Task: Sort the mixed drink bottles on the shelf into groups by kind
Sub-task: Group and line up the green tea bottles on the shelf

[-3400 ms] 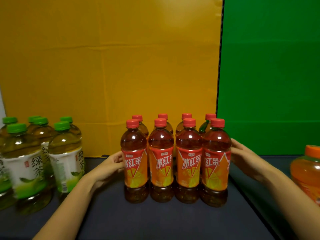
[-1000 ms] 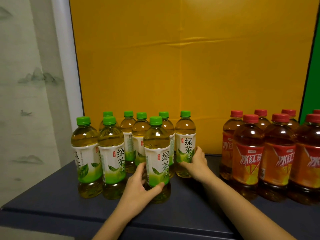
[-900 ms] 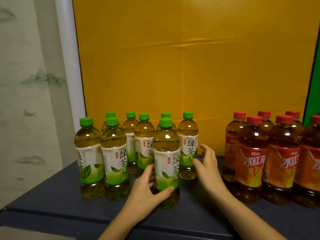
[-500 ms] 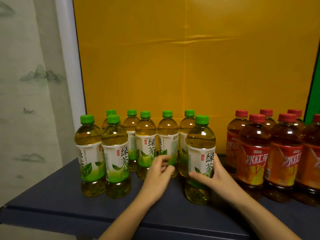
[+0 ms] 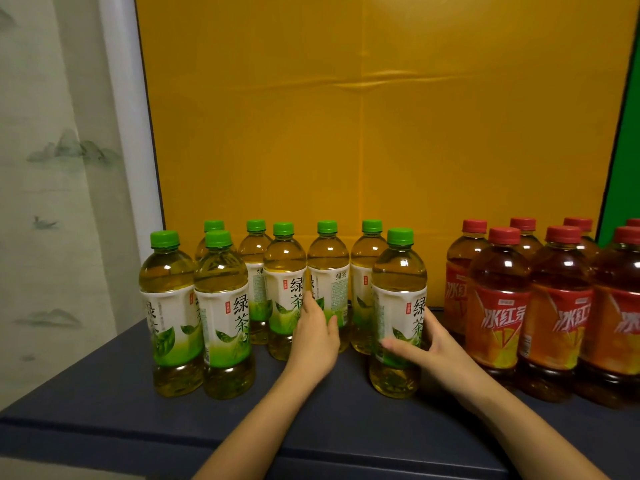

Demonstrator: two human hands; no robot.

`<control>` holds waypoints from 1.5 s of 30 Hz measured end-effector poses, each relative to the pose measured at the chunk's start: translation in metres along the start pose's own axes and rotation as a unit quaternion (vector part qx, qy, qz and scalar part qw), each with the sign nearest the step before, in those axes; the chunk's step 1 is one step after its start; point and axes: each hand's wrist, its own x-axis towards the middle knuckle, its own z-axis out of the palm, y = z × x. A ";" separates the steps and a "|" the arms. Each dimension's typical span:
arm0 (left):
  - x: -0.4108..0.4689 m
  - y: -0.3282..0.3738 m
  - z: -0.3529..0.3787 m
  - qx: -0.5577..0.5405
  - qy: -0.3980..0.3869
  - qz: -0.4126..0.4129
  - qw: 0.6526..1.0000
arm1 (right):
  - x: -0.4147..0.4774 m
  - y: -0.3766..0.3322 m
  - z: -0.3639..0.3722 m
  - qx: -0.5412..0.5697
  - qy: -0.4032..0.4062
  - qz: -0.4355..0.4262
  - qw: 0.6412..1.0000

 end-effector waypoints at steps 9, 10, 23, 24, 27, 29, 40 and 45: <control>0.004 0.006 0.010 0.043 0.028 -0.033 0.998 | -0.001 0.002 -0.002 -0.003 0.000 -0.005 1.000; 0.003 0.007 0.010 0.043 0.030 -0.035 0.998 | -0.001 0.002 -0.002 -0.004 0.002 -0.006 1.000; -0.005 -0.003 0.004 0.072 0.044 -0.015 0.996 | 0.001 0.006 -0.007 0.001 0.021 -0.013 1.000; -0.005 -0.005 0.003 0.076 0.047 -0.010 0.996 | 0.001 0.007 -0.007 -0.002 0.027 -0.013 1.000; -0.004 -0.009 -0.001 0.076 0.064 0.014 0.995 | 0.001 0.009 -0.009 -0.004 0.044 -0.014 0.999; -0.004 -0.009 -0.003 0.064 0.082 0.022 0.994 | 0.002 0.009 -0.009 -0.001 0.042 -0.017 0.999; 0.001 -0.009 0.001 0.135 0.143 0.064 0.978 | 0.008 0.016 0.002 -0.081 0.114 -0.044 0.989; 0.006 -0.011 0.003 0.134 0.144 0.060 0.979 | 0.012 0.019 0.007 -0.093 0.131 -0.053 0.986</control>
